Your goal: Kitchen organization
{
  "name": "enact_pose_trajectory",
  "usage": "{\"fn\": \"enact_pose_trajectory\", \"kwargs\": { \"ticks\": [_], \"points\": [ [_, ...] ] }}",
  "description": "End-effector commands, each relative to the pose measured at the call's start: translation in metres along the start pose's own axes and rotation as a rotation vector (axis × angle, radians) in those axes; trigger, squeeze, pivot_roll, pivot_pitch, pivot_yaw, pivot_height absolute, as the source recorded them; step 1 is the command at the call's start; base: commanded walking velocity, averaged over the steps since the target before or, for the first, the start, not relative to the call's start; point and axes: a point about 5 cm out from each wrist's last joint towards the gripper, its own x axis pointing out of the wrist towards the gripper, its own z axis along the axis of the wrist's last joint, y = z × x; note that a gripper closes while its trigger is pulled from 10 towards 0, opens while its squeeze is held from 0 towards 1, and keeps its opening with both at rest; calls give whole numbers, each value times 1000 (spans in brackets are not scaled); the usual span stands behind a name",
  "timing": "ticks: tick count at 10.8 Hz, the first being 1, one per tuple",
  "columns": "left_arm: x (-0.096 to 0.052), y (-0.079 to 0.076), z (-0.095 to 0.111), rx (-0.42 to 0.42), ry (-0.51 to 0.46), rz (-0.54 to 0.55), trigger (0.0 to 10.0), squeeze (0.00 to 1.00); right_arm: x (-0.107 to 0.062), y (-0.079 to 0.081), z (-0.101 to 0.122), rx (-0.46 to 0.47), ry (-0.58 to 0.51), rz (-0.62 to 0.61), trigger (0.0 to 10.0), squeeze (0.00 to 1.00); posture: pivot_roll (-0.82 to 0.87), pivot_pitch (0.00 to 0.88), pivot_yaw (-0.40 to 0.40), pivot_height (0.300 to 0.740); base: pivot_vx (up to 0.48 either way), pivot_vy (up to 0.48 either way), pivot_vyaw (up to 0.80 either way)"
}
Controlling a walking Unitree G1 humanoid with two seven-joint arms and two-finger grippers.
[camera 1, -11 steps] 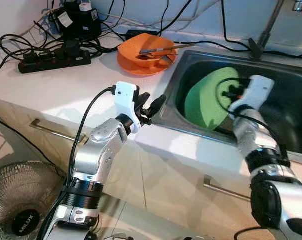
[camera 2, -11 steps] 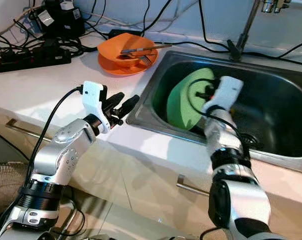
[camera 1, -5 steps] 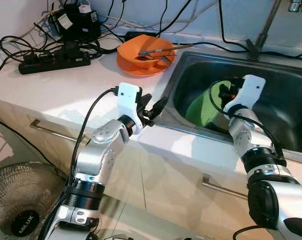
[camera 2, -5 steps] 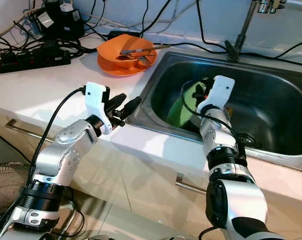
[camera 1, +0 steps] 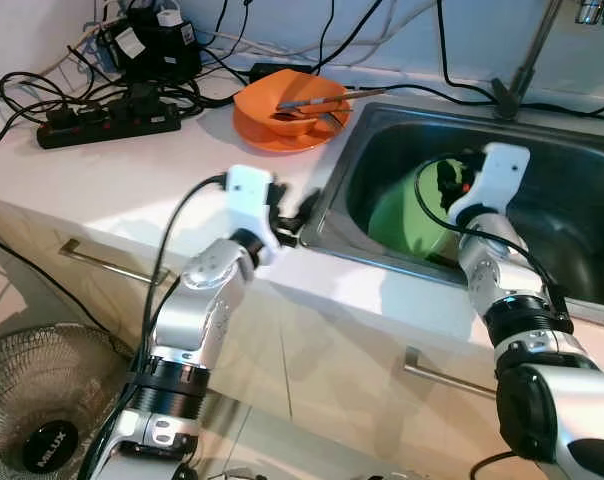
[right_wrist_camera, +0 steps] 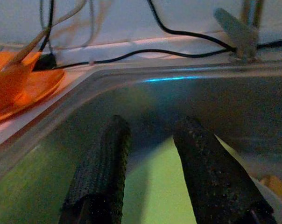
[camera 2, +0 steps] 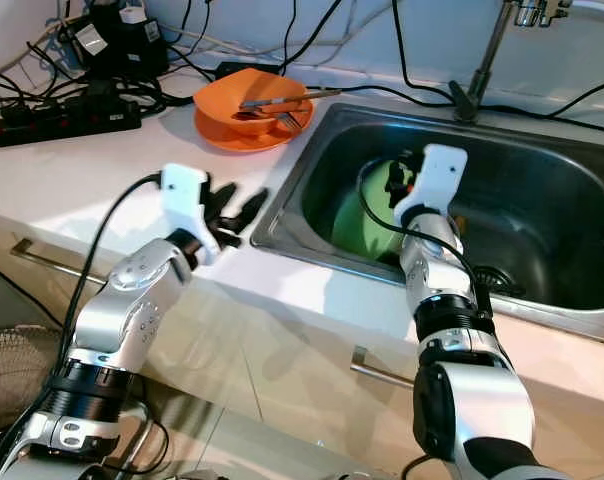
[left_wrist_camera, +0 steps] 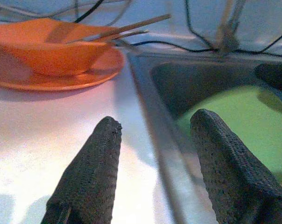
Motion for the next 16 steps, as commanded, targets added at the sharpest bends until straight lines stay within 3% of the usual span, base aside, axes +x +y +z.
{"fn": "enact_pose_trajectory", "kwargs": {
  "ticks": [1,4,6,7,8,9,11,16],
  "points": [
    [1,4,3,18,-9,26,10000,0,-1,1,0,-33,-9,15,10000,0,79,14,38,740,0,0,0],
    [2,7,1,61,-25,62,10000,0,-3,-7,6,-38,-53,-9,10000,0,74,22,36,740,0,0,0],
    [0,12,10,119,-134,154,10000,0,-10,2,16,-104,-176,44,10000,0,71,28,33,740,0,0,0],
    [-4,18,19,156,-235,244,10000,0,-17,5,20,-109,-262,61,10000,0,68,32,32,740,0,0,0],
    [-5,19,20,158,-252,261,10000,0,-18,6,21,-104,-277,63,10000,0,66,33,33,740,0,0,0],
    [-9,23,24,226,-306,318,10000,0,-26,9,22,-75,-323,76,10000,0,63,36,33,740,0,0,0],
    [-10,27,22,233,-327,370,10000,0,-33,15,17,-79,-339,114,10000,0,61,36,31,740,0,0,0],
    [-9,23,20,221,-360,363,10000,0,-35,20,16,-72,-329,133,10000,0,63,37,28,740,0,0,0]
  ]
}}
